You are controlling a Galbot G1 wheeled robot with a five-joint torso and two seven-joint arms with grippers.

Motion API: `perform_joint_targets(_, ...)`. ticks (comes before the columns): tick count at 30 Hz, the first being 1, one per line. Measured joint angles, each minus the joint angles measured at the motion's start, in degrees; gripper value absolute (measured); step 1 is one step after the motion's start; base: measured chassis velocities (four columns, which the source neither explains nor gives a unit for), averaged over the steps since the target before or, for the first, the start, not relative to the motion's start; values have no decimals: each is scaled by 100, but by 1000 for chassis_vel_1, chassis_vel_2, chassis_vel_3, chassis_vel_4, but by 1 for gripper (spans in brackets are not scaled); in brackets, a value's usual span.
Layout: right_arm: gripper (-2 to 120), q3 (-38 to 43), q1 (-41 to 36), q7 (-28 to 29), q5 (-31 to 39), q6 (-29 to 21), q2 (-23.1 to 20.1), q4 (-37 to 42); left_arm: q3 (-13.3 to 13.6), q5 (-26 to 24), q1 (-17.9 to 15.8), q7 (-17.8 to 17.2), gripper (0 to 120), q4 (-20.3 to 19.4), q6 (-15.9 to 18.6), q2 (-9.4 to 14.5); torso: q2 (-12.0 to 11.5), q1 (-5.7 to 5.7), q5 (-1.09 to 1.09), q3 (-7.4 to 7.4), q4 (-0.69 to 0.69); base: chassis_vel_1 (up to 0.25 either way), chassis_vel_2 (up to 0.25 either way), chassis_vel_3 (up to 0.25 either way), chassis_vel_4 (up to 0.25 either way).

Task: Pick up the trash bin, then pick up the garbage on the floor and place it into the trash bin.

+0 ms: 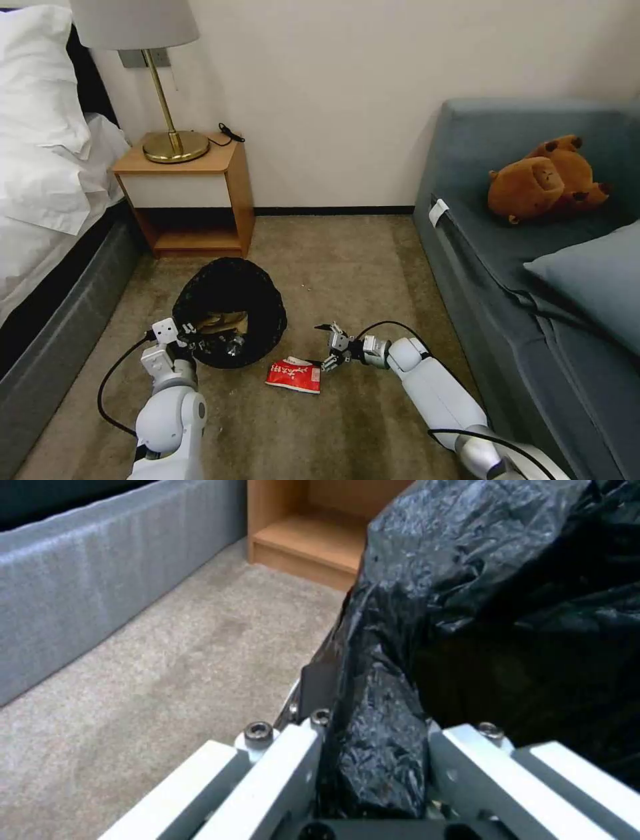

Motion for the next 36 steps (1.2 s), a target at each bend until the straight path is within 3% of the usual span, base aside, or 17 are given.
perform_joint_targets(21,100,-401,166,504,-266,-468,265,-550,-76,13,98,12,2,-54,-60,2,0,0,0,0,-1,0,0,0,0)
perform_joint_targets(36,100,-191,248,845,-536,-778,571,-1009,-78,21,151,9,2,-62,-97,2,0,0,0,0,0,0,0,0,0)
